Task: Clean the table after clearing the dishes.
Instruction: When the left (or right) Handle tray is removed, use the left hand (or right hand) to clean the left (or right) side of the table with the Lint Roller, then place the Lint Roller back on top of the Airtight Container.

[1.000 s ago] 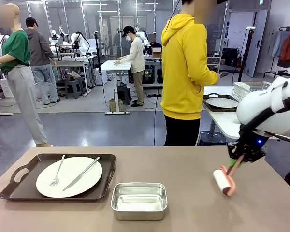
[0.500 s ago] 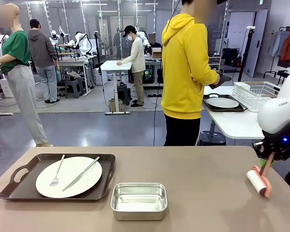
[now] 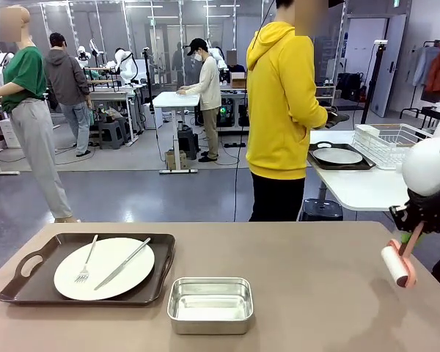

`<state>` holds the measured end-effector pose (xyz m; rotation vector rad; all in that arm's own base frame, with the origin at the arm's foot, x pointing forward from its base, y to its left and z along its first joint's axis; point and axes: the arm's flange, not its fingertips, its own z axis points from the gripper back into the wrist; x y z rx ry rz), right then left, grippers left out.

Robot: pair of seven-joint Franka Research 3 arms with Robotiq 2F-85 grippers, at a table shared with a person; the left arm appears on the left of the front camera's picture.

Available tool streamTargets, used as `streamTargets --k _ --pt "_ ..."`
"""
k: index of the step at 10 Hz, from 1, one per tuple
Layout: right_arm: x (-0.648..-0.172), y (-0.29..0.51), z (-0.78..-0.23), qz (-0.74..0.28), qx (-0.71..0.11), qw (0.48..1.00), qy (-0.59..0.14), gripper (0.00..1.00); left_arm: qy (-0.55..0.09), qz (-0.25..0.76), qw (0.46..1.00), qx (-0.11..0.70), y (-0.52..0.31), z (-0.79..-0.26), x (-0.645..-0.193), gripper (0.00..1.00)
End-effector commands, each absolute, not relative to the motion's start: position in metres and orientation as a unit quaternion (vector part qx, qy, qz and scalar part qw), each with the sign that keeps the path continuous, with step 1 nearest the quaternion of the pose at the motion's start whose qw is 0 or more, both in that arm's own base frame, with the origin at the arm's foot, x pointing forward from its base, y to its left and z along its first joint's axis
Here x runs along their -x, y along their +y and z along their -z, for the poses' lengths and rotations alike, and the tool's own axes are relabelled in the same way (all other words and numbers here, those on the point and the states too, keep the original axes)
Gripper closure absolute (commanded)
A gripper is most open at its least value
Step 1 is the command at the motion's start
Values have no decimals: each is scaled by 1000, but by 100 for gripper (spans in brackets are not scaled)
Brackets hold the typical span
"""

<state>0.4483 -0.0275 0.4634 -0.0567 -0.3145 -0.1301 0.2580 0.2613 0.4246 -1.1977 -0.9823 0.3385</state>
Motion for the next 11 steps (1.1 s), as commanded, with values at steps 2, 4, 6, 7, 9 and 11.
streamTargets --k 2,4,6,7,9,11 --pt "-429 -2 -474 33 54 982 -177 79 -448 -149 695 542 262 -427 -256 0" --pt "-440 -16 -477 49 37 984 -169 79 -448 -149 695 542 262 -427 -256 0" --pt "-440 -16 -477 49 37 984 -169 79 -448 -149 695 542 262 -427 -256 0" --pt "-440 -16 -477 49 37 984 -169 79 -448 -149 695 542 262 -427 -256 0" --pt "-440 -16 -477 49 37 984 -169 79 -448 -149 695 542 262 -427 -256 0" --pt "-440 -16 -477 49 37 984 -169 79 -448 -149 695 542 262 -427 -256 0"
